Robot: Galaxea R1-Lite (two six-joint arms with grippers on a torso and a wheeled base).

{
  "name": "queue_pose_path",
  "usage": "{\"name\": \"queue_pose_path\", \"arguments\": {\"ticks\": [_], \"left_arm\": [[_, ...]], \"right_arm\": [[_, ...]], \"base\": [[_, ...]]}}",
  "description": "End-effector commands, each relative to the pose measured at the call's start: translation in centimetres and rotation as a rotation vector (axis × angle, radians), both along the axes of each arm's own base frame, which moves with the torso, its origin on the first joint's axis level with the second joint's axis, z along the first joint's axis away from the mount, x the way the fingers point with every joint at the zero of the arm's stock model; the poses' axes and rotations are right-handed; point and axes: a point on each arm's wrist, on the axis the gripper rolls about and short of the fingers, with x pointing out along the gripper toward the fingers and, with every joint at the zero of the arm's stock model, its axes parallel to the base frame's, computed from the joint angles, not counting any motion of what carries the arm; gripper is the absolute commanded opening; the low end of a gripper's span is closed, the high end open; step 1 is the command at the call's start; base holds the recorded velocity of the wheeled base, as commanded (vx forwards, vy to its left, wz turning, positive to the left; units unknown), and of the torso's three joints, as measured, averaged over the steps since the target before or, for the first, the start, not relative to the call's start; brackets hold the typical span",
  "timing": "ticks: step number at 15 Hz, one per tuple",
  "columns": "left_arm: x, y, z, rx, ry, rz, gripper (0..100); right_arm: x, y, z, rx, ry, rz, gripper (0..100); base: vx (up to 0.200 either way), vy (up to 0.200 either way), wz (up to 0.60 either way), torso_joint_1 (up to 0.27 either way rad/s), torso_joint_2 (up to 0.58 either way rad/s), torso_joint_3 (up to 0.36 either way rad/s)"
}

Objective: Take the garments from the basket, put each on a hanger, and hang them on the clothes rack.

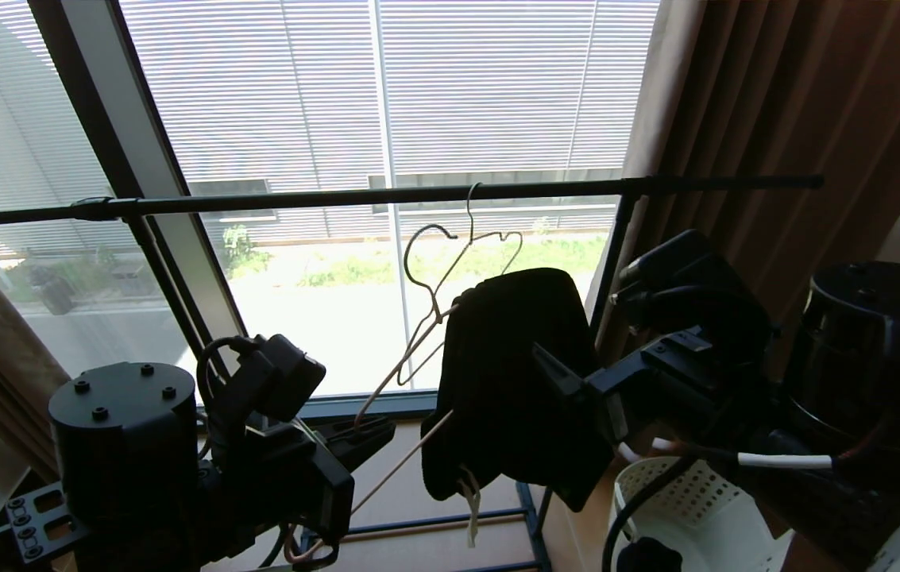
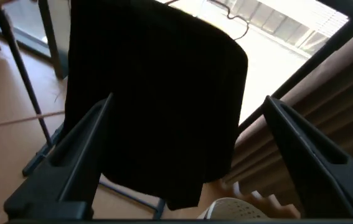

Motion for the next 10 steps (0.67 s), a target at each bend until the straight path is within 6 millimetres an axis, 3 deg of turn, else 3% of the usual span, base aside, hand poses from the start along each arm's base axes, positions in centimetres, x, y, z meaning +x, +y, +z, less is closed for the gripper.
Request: {"name": "queue_pose_path", "arguments": {"ticks": [1,6,10], "left_arm": [[-0.4,0.3,0.4,-0.012,-0.013,-0.006,0],[-1.7,2.0,0.5,-0.041,-0.002,-0.079,0],[-2.3,2.9,0.1,-0.041,0.011,-0.091,0]], "right_arm": [[-1.0,-2.1,1.0,0.008,0.007,0.027,100],[-0.9,-4.4,0.8,-0.089,0.102,0.103,100],[0.5,-6.2,0.9,-0.126,0.103,0.122,100]], "base": [[0.0,0.0,0.0,0.0,0.0,0.0],[0.0,0.0,0.0,0.0,0.0,0.0],[0.0,0.0,0.0,0.0,0.0,0.0]]}}
